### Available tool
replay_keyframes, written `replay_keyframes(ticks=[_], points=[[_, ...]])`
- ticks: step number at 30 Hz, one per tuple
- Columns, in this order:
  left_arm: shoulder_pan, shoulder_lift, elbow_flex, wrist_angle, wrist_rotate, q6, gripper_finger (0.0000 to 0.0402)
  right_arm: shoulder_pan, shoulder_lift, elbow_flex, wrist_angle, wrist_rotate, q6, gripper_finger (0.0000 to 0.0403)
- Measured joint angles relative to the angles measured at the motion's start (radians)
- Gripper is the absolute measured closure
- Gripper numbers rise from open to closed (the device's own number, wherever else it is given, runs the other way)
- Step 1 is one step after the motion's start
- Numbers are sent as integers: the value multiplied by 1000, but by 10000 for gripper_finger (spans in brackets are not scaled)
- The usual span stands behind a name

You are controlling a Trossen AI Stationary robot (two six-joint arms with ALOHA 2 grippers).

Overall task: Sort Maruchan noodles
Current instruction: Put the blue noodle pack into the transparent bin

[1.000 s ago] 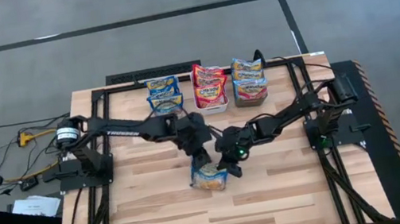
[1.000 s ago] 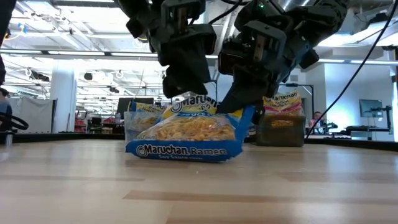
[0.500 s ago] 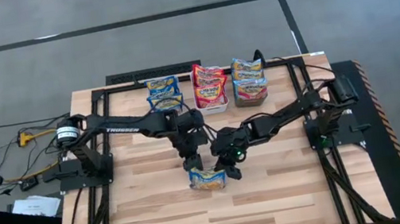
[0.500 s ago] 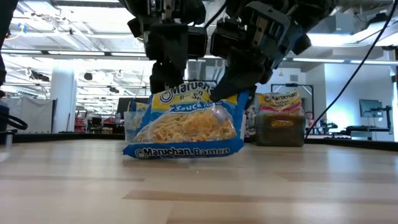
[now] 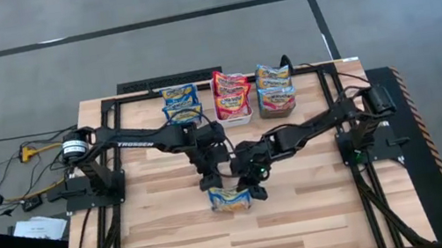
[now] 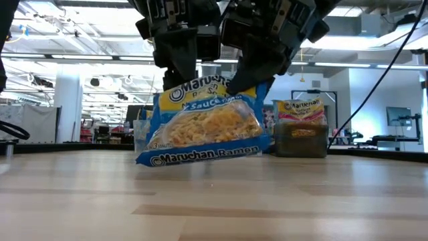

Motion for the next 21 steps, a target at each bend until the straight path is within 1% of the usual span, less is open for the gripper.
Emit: replay_keyframes(ticks=[4,10,21], points=[[-6,0,0,-1,11,59,258,-11,0,24,-25,1,-1,394],[-7,0,0,-24,16,114,258,-26,0,24,-27,5,-1,394],[-8,0,0,-24,17,126,258,-34,0,24,-33,4,1,394]])
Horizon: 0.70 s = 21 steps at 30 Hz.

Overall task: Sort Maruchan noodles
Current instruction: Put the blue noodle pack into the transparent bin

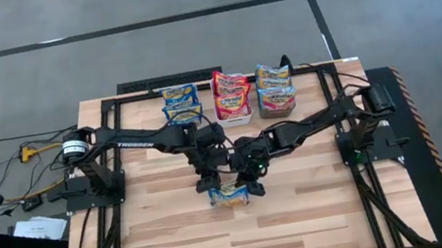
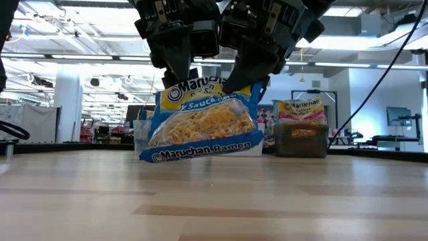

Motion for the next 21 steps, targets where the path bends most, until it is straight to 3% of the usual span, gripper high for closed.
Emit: replay_keyframes(ticks=[21], points=[[1,-1,-1,1,-6,8,273,-16,-28,70,-39,2,-23,395]])
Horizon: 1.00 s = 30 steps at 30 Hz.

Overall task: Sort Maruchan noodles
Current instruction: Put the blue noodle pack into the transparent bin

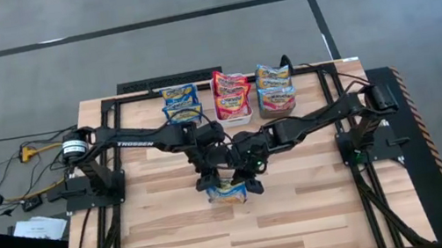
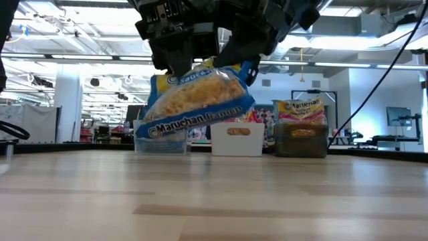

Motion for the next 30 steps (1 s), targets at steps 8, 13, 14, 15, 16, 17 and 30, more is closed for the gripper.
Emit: replay_keyframes(ticks=[8,13,14,15,16,17,30], points=[[0,0,0,-2,4,-4,369,0,0,0,-9,2,0,382],[0,0,0,-3,7,-19,396,0,0,0,-12,6,2,350],[-1,0,0,-4,7,-26,398,0,0,0,-13,6,4,343],[-1,0,0,-5,6,-28,400,0,0,0,-14,6,4,336],[-1,0,0,-9,6,-29,401,0,0,0,-14,6,4,329],[-1,0,0,-17,6,-28,401,-1,1,0,-14,7,2,321],[-2,-7,1,-110,-49,44,401,-38,-8,76,-247,1,13,232]])
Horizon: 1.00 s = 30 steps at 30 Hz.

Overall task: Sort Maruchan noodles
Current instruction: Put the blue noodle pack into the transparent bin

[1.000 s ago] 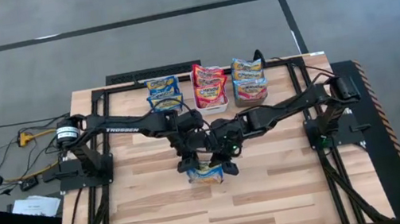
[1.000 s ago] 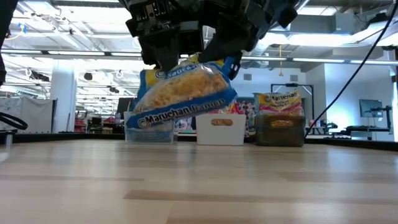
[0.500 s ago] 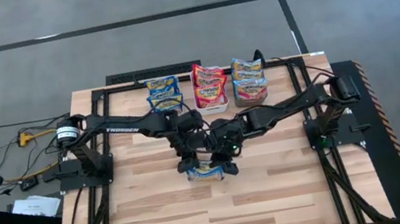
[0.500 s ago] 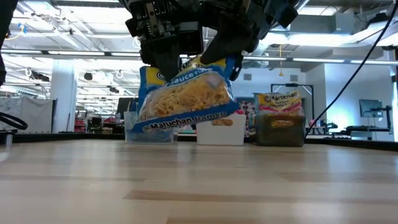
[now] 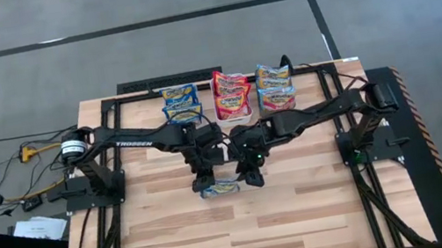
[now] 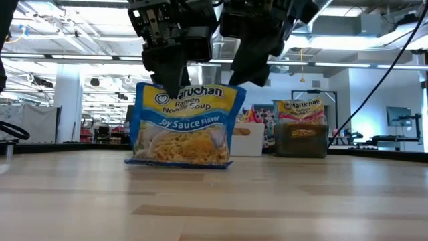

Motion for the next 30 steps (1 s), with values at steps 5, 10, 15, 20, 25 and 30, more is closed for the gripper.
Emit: replay_keyframes(ticks=[5,10,15,20,25,30], points=[[2,0,0,1,3,1,401,0,0,14,-7,-1,-4,236],[-4,1,0,2,-11,-17,401,7,1,15,-33,-2,-5,238],[-3,1,0,2,-32,-5,399,3,5,16,-38,-3,-6,236],[-3,1,0,9,-33,-12,372,2,6,16,-29,-3,-39,227],[-11,1,-2,15,-34,0,328,2,6,16,-2,39,-120,200],[-21,1,-3,12,-34,-1,294,3,6,16,17,47,-125,173]])
